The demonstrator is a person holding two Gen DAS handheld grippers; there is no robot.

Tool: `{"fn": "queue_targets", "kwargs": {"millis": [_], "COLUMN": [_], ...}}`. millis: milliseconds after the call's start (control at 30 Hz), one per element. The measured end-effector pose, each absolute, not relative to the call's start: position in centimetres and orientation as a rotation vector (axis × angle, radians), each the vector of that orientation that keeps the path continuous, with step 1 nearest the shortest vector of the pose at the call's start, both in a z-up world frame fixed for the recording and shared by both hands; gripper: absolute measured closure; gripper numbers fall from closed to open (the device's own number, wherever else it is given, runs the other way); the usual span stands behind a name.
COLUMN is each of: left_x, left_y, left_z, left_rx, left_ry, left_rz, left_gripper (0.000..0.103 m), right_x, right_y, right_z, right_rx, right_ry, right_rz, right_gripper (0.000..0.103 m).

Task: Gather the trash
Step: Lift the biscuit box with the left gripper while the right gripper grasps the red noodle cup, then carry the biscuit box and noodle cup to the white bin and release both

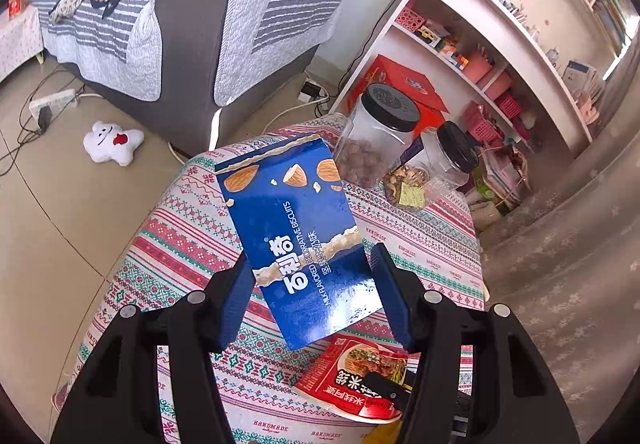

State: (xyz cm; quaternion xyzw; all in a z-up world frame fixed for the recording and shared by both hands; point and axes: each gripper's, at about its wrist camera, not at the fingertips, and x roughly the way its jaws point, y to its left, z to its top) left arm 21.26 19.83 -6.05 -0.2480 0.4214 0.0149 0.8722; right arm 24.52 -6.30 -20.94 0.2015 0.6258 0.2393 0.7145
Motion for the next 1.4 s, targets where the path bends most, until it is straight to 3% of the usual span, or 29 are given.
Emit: {"fn": "queue_targets", "kwargs": {"millis": [133, 233, 367, 800, 1400], "left_x": [21.0, 21.0, 21.2, 21.5, 20.1], "left_y": [20.8, 21.3, 20.9, 19.2, 10.3], "left_z": [-6.2, -5.9, -6.0, -5.9, -2.2], "left_rx": [-0.537, -0.535, -0.485, -0.409, -0.145], "left_ry": [0.88, 0.873, 0.878, 0.842, 0.593], "left_rz": [0.04, 0.045, 0.059, 0.089, 0.079], "left_gripper": [0.046, 0.046, 0.046, 0.046, 0.046], "right_x": [24.3, 24.1, 24.4, 24.4, 20.2], "right_y": [-5.3, -3.9, -3.0, -7.5, -12.1], "right_z": [-22.0, -21.4, -20.4, -9.6, -4.0], "right_rx": [0.475, 0.419, 0.393, 0.363, 0.097], "right_ry": [1.411, 1.391, 1.348, 0.902, 0.556], "right_rz": [0.556, 0.557, 0.523, 0.352, -0.056], "right_gripper": [0.006, 0.014, 0.018, 0.018, 0.017]}}
